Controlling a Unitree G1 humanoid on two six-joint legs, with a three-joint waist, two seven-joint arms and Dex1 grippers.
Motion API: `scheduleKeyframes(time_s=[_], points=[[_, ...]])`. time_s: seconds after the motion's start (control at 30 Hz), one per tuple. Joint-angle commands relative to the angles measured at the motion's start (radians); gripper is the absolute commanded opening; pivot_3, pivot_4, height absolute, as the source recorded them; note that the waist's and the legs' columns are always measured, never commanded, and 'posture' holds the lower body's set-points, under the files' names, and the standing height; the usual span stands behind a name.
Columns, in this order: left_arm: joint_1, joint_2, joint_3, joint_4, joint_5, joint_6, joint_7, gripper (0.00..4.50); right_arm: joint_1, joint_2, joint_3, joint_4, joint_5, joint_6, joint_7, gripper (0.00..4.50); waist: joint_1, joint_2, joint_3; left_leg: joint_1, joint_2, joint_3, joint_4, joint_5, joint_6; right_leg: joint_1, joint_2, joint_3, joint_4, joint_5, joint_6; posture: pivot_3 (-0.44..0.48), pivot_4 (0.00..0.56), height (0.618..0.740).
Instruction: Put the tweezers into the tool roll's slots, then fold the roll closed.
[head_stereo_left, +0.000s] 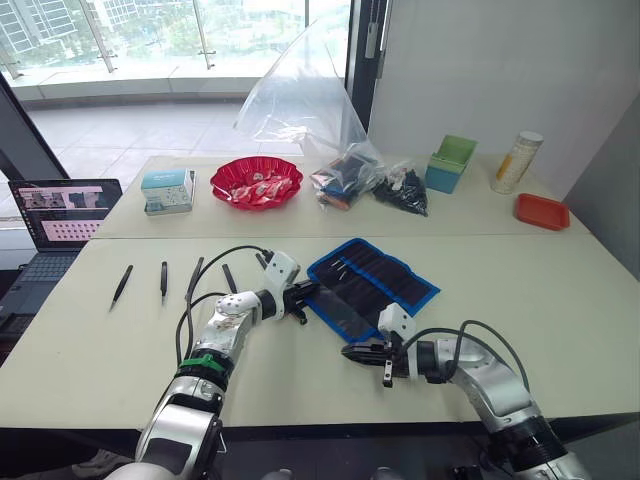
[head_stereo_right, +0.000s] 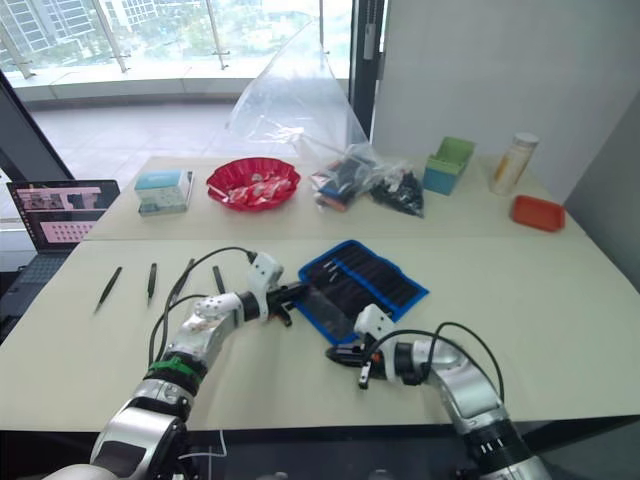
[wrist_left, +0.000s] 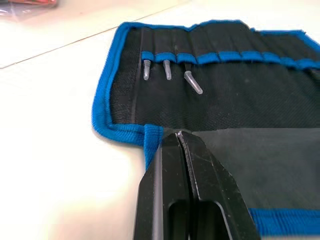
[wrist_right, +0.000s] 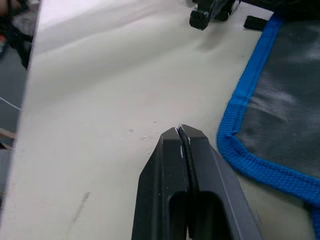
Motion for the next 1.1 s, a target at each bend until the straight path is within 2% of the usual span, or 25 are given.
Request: scheduleKeyframes(time_s=[0.03, 0.17, 0.2, 0.3, 0.37, 0.43, 0.5, 0.57, 0.63, 0.67, 0.87, 0.97, 1.1], points=[[0.043, 0.056, 0.05, -0.169, -0.065, 0.016, -0.054, 0.03, -0.013, -0.035, -0.118, -0.137, 0.138, 0.103, -0.011, 0.0, -0.002, 0.0, 0.0, -0.003, 0.0, 0.0, 0.001, 0.0, 0.0, -0.003, 0.0, 0.0, 0.0, 0.0, 0.0, 0.0, 0.15, 0.74], [0.121, 0.126, 0.1, -0.348, -0.142, 0.086, -0.092, 0.03, -0.021, -0.094, -0.225, -0.178, 0.233, 0.195, -0.028, 0.0, 0.004, 0.0, 0.001, -0.005, 0.0, -0.001, 0.001, 0.0, 0.0, -0.004, 0.0, -0.001, -0.001, 0.0, 0.0, 0.0, 0.15, 0.74], [0.139, 0.144, 0.113, -0.386, -0.158, 0.104, -0.094, 0.01, -0.025, -0.108, -0.246, -0.175, 0.238, 0.196, -0.032, 0.26, 0.006, 0.001, 0.001, -0.005, 0.0, -0.001, 0.001, 0.0, 0.0, -0.004, 0.0, -0.001, -0.001, 0.0, 0.0, 0.0, 0.15, 0.74], [0.206, 0.205, 0.155, -0.49, -0.211, 0.155, -0.117, 0.86, -0.013, -0.172, -0.297, -0.172, 0.261, 0.198, 0.001, 1.19, 0.01, 0.001, 0.001, -0.004, 0.0, -0.001, 0.001, 0.0, 0.0, -0.003, 0.0, -0.001, -0.001, 0.0, 0.0, 0.0, 0.15, 0.74], [0.352, 0.295, 0.276, -0.614, -0.265, 0.185, -0.127, 1.52, -0.005, -0.215, -0.361, -0.111, 0.23, 0.129, 0.0, 1.87, 0.004, 0.002, 0.001, -0.004, 0.0, -0.001, 0.0, 0.0, 0.0, -0.003, 0.0, -0.001, -0.001, 0.0, 0.0, 0.0, 0.15, 0.74], [0.462, 0.346, 0.36, -0.679, -0.299, 0.196, -0.123, 2.17, -0.001, -0.244, -0.392, -0.067, 0.213, 0.085, 0.007, 2.55, -0.01, 0.002, 0.002, -0.003, 0.001, 0.0, -0.002, 0.0, 0.0, -0.003, 0.0, 0.0, -0.002, 0.0, 0.0, 0.0, 0.15, 0.74], [0.53, 0.366, 0.395, -0.697, -0.301, 0.187, -0.105, 2.84, -0.005, -0.261, -0.398, -0.042, 0.219, 0.072, 0.028, 3.23, -0.006, 0.005, 0.003, -0.002, 0.001, 0.0, -0.004, 0.0, 0.0, -0.004, 0.0, 0.0, -0.002, 0.0, 0.0, 0.0, 0.15, 0.74], [0.631, 0.369, 0.499, -0.661, -0.328, 0.173, -0.091, 3.5, -0.037, -0.291, -0.416, 0.002, 0.253, 0.113, 0.061, 3.89, 0.003, 0.008, 0.005, -0.001, 0.001, 0.0, -0.003, 0.0, -0.001, -0.002, 0.001, 0.0, -0.004, 0.0, -0.001, 0.0, 0.15, 0.74], [0.679, 0.369, 0.556, -0.625, -0.344, 0.158, -0.085, 4.16, -0.055, -0.308, -0.416, 0.022, 0.262, 0.12, 0.09, 4.5, 0.007, 0.01, 0.007, 0.001, 0.002, 0.002, -0.004, 0.0, 0.0, 0.001, 0.0, 0.0, -0.006, 0.001, -0.001, 0.0, 0.15, 0.74], [0.697, 0.375, 0.568, -0.605, -0.337, 0.141, -0.089, 4.44, -0.063, -0.317, -0.411, 0.033, 0.258, 0.115, 0.105, 4.5, 0.008, 0.011, 0.007, 0.001, 0.002, 0.002, -0.004, 0.0, 0.0, 0.001, 0.0, 0.0, -0.006, 0.001, -0.001, 0.0, 0.15, 0.74], [0.892, 0.388, 0.762, -0.488, -0.357, 0.059, -0.096, 4.48, -0.111, -0.404, -0.419, 0.148, 0.247, 0.111, 0.21, 4.5, 0.012, 0.011, 0.007, 0.001, 0.002, 0.003, -0.005, -0.001, 0.002, 0.0, 0.0, 0.0, -0.008, 0.001, -0.001, 0.0, 0.15, 0.74], [0.917, 0.4, 0.816, -0.443, -0.355, 0.03, -0.072, 4.48, -0.099, -0.423, -0.437, 0.148, 0.272, 0.134, 0.232, 4.5, 0.018, 0.011, 0.007, 0.002, 0.002, 0.002, -0.009, -0.001, 0.002, 0.0, -0.001, 0.0, -0.011, 0.001, -0.001, 0.0, 0.15, 0.74], [0.913, 0.41, 0.832, -0.425, -0.363, 0.034, -0.066, 4.48, -0.084, -0.425, -0.445, 0.137, 0.289, 0.15, 0.238, 4.5, 0.025, 0.011, 0.008, 0.004, 0.002, 0.003, -0.015, -0.003, 0.005, 0.001, -0.001, 0.0, -0.016, 0.002, -0.004, 0.0, 0.15, 0.74]])
